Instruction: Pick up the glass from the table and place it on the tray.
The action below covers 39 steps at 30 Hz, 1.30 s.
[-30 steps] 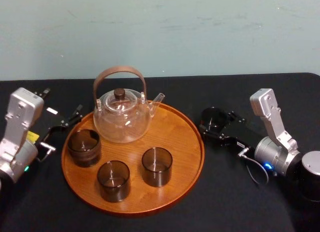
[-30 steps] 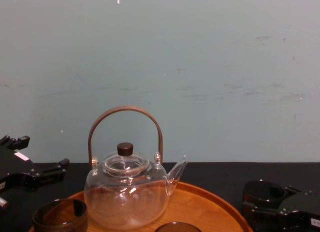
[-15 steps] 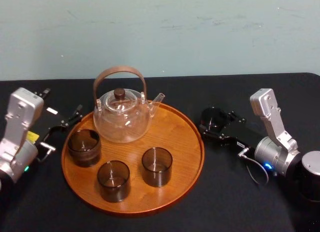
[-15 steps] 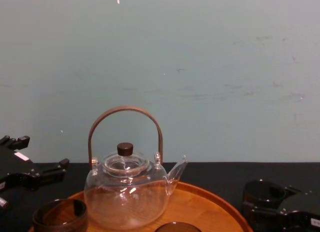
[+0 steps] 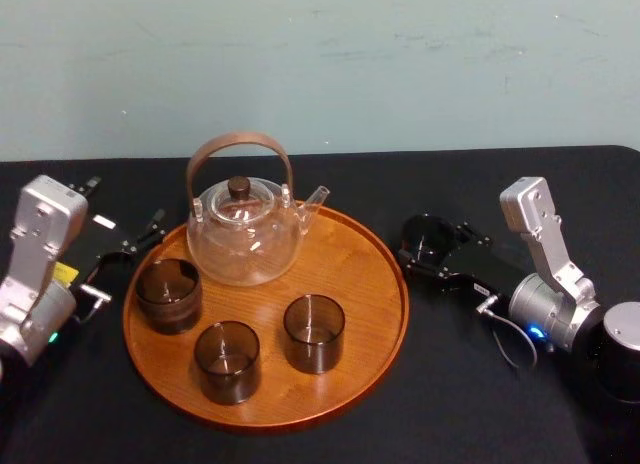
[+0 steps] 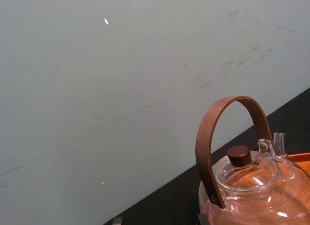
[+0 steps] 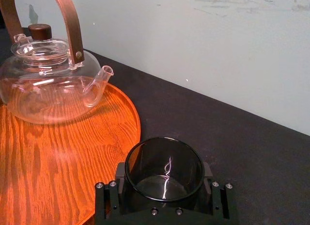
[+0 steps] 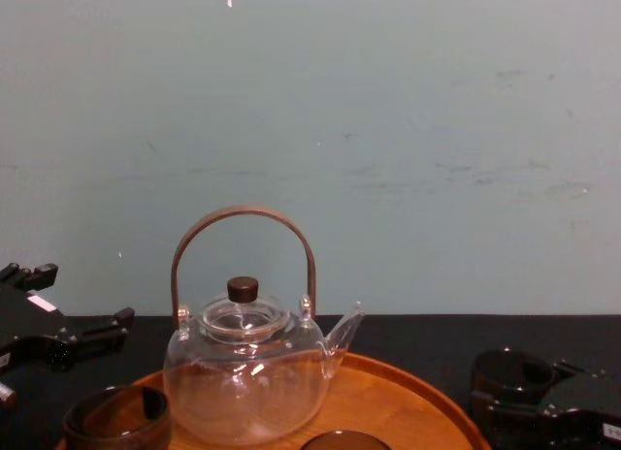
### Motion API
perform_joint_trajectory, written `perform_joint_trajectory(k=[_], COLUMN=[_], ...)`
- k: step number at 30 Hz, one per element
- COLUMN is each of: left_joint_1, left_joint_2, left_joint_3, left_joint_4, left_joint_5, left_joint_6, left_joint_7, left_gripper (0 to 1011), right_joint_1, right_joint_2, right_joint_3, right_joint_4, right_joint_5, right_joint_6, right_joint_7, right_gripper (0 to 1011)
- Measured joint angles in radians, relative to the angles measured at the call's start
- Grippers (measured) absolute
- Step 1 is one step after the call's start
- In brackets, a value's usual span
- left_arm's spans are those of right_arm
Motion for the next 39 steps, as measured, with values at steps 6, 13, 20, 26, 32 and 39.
perform_joint_trajectory(k=[6,13,20,26,32,39], left_joint_1=[0.0,0.0,0.0,0.0,0.0,0.0], left_joint_2=[0.0,0.0,0.0,0.0,0.0,0.0], left_joint_3=[0.0,0.0,0.0,0.0,0.0,0.0], left_joint_4=[0.0,0.0,0.0,0.0,0.0,0.0], left_joint_5=[0.0,0.0,0.0,0.0,0.0,0.0], left_joint_6=[0.0,0.0,0.0,0.0,0.0,0.0], left_joint_7=[0.0,0.0,0.0,0.0,0.0,0.0], left_gripper=[1001,1001,1001,1001,1001,1001], right_joint_1=[0.0,0.0,0.018,0.028,0.029,0.045], right_joint_2=[0.0,0.0,-0.004,-0.001,0.007,0.001], right_joint_3=[0.0,0.0,0.006,0.004,-0.01,-0.041], right_joint_4=[0.0,0.0,0.002,-0.03,-0.076,-0.083], right_joint_5=[0.0,0.0,0.015,0.03,0.033,0.036], right_joint_6=[0.0,0.0,0.013,0.033,0.042,0.043], right_joint_7=[0.0,0.0,0.013,0.03,0.04,0.064], right_gripper=[905,906,906,906,905,905])
